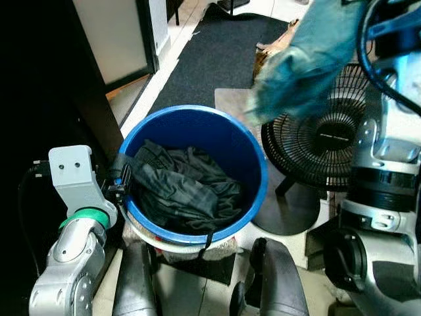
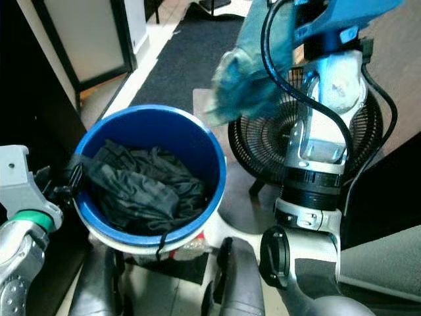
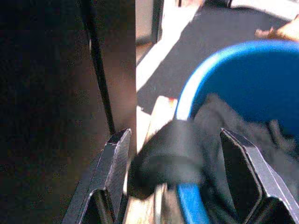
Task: Clothes washing
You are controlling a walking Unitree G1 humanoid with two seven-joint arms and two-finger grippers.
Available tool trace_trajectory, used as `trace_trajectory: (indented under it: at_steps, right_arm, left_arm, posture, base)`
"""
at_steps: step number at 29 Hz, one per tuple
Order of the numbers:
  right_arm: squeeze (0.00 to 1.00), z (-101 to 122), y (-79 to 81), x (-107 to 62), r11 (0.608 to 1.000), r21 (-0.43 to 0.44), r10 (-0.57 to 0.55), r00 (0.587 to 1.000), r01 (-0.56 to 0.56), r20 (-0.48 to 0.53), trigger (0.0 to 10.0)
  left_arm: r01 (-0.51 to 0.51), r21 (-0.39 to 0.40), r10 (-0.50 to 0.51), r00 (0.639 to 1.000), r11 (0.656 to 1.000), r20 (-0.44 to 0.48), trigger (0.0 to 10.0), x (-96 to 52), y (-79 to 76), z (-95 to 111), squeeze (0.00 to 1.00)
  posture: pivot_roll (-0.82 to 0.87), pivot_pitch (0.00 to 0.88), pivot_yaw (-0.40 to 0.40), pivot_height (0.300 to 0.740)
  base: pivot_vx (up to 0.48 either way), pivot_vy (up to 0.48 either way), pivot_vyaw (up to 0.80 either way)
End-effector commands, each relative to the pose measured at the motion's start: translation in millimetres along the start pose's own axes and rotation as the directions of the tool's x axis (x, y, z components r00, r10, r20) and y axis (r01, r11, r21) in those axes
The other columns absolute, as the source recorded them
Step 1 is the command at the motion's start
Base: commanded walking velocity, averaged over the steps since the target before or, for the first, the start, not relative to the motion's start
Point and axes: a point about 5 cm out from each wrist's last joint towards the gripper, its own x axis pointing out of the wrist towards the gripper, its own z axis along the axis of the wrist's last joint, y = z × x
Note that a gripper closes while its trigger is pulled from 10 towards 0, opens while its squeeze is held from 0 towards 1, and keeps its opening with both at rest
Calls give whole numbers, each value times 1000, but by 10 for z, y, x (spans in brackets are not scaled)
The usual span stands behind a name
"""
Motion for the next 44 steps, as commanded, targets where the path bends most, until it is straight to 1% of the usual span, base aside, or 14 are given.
trace_trajectory:
  at_steps: [1, 2, 3, 4, 5, 6, 7, 12, 16, 22, 24, 28, 32, 44]
  right_arm:
    - [0, -132, 114, -146, 997, 77, 13, 995, -5, -95, 10000]
    - [0, -322, 222, -364, 988, 156, 18, 976, 16, -216, 10000]
    - [0, -322, 222, -364, 988, 156, 18, 976, 16, -216, 10000]
    - [0, -457, 306, -550, 972, 229, 20, 948, 56, -318, 10000]
    - [0, -545, 383, -712, 963, 258, 28, 920, 80, -390, 10000]
    - [0, -593, 435, -811, 956, 278, 39, 901, 92, -431, 10000]
    - [0, -606, 466, -851, 955, 279, 42, 892, 96, -450, 10000]
    - [0, -614, 485, -865, 960, 268, 47, 890, 87, -454, 10000]
    - [0, -598, 497, -817, 971, 237, 66, 903, 41, -426, 10000]
    - [0, -608, 620, -915, 960, 276, 94, 884, 41, -458, 10000]
    - [0, -621, 637, -935, 960, 278, 101, 877, 39, -471, 10000]
    - [0, -694, 622, -967, 960, 264, 61, 853, 92, -518, 10000]
    - [0, -717, 615, -1007, 965, 246, 58, 846, 88, -530, 10000]
    - [0, -710, 598, -977, 966, 240, 44, 853, 96, -520, 10000]
  left_arm:
    - [25, 38, -27, 998, 999, 50, 10000, 32, -17, 73, 0]
    - [54, 75, -62, 992, 996, 112, 10000, 69, -54, 201, 0]
    - [54, 75, -62, 992, 996, 112, 10000, 69, -54, 201, 0]
    - [79, 105, -96, 982, 991, 166, 10000, 94, -85, 321, 0]
    - [98, 121, -123, 968, 988, 217, 10000, 123, -117, 445, 0]
    - [108, 128, -137, 959, 986, 247, 10000, 145, -139, 517, 0]
    - [114, 127, -145, 951, 985, 273, 10000, 167, -155, 576, 0]
    - [122, 118, -153, 940, 986, 306, 10000, 205, -187, 649, 0]
    - [147, 104, -175, 919, 984, 353, 10000, 262, -285, 736, 0]
    - [160, 107, -189, 911, 981, 368, 10000, 337, -331, 734, 0]
    - [160, 106, -189, 910, 981, 368, 10000, 354, -338, 727, 0]
    - [174, 102, -199, 911, 979, 360, 10000, 379, -399, 681, 0]
    - [183, 81, -199, 930, 980, 308, 10000, 380, -458, 495, 0]
    - [177, 90, -196, 927, 980, 321, 10000, 415, -439, 499, 0]
  posture:
    - [118, 10, -13, 550]
    - [107, 0, -27, 550]
    - [107, 0, -27, 550]
    - [104, 0, -28, 550]
    - [91, 0, -36, 550]
    - [87, 0, -39, 550]
    - [85, 0, -41, 550]
    - [70, 0, -49, 550]
    - [60, 0, -54, 550]
    - [55, 0, -50, 550]
    - [52, 0, -46, 550]
    - [51, 0, -41, 565]
    - [42, 0, -36, 585]
    - [52, 0, -36, 625]
  base:
    - [0, 0, 0]
    - [0, 0, 0]
    - [0, 0, 0]
    - [0, 0, 0]
    - [0, 0, 0]
    - [0, 0, 0]
    - [0, 0, 0]
    - [0, 0, 0]
    - [0, 0, 0]
    - [0, 0, 0]
    - [0, 0, 0]
    - [0, 0, 0]
    - [0, 0, 0]
    - [0, 0, 0]
